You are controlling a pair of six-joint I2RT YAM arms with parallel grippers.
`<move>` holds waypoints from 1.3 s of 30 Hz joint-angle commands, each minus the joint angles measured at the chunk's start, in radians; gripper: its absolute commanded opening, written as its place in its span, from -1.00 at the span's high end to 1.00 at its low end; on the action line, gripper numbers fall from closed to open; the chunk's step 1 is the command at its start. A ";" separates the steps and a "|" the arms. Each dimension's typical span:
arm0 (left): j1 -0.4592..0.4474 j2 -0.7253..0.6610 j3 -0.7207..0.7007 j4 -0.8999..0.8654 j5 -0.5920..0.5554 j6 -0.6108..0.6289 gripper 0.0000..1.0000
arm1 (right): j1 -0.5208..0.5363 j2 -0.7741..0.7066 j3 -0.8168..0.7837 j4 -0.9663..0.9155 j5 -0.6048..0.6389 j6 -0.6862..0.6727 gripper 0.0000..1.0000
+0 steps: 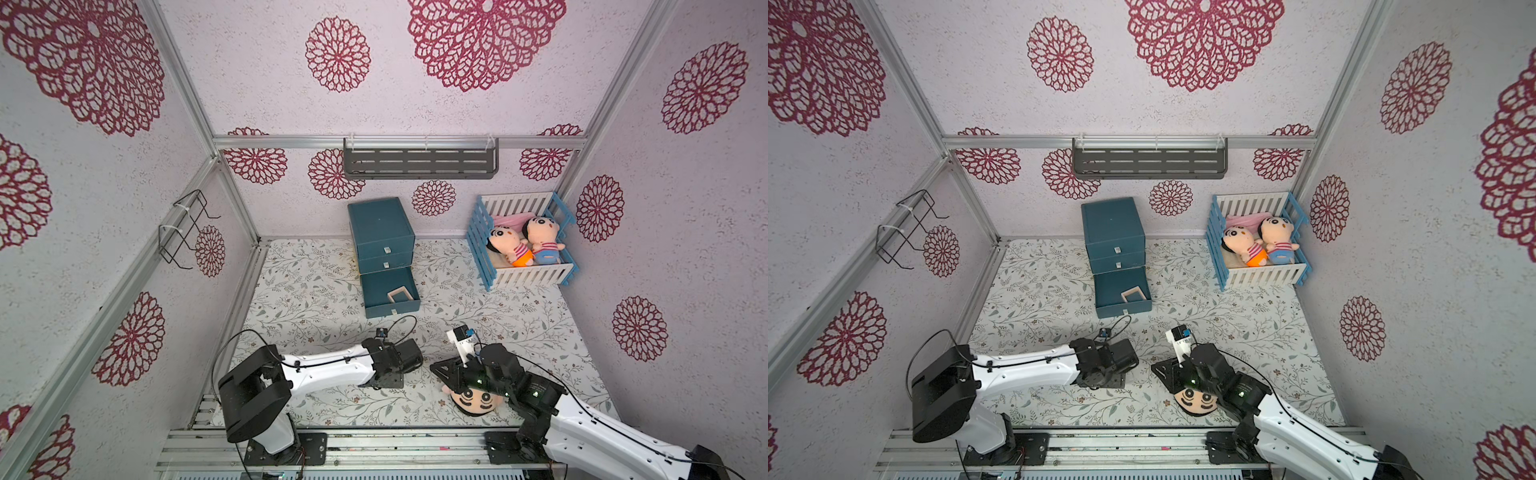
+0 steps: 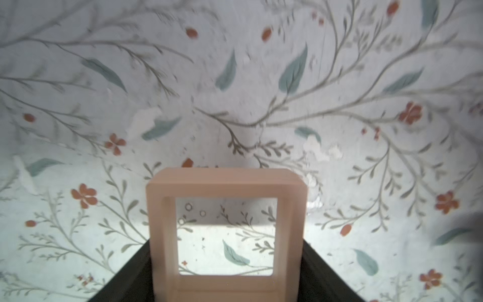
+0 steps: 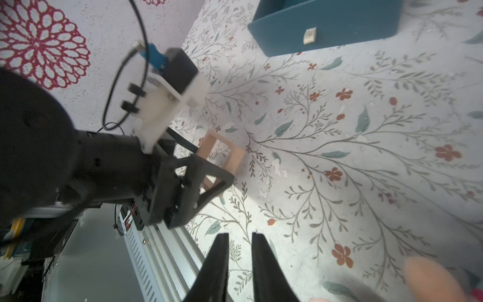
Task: Place the brooch boxes into the drawer by color
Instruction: Pick up the brooch box from the center of the board, then place the brooch box in the drawer.
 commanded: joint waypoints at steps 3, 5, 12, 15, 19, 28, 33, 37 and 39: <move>0.149 -0.034 0.131 -0.103 -0.021 0.059 -0.34 | -0.105 0.024 0.061 0.065 0.005 -0.007 0.58; 0.217 -0.017 0.179 -0.111 0.001 0.080 -0.34 | -0.136 0.050 0.078 0.078 -0.003 -0.017 0.59; 0.384 0.121 0.403 -0.176 0.054 0.182 -0.33 | -0.174 0.132 0.114 0.116 -0.017 -0.023 0.61; 0.425 0.193 0.499 -0.203 0.062 0.219 -0.33 | -0.184 0.159 0.128 0.125 -0.013 -0.020 0.62; 0.459 0.261 0.587 -0.215 0.075 0.245 -0.32 | -0.194 0.175 0.149 0.155 0.010 -0.013 0.61; 0.494 0.375 0.746 -0.229 0.095 0.258 -0.32 | -0.204 0.223 0.189 0.234 0.069 -0.009 0.62; 0.499 0.484 0.833 -0.246 0.098 0.251 -0.31 | -0.209 0.273 0.216 0.258 0.055 -0.016 0.62; 0.507 0.526 0.871 -0.243 0.093 0.254 -0.31 | -0.215 0.292 0.226 0.262 0.043 -0.026 0.62; 0.512 0.543 0.880 -0.241 0.092 0.254 -0.31 | -0.219 0.295 0.227 0.262 0.035 -0.027 0.63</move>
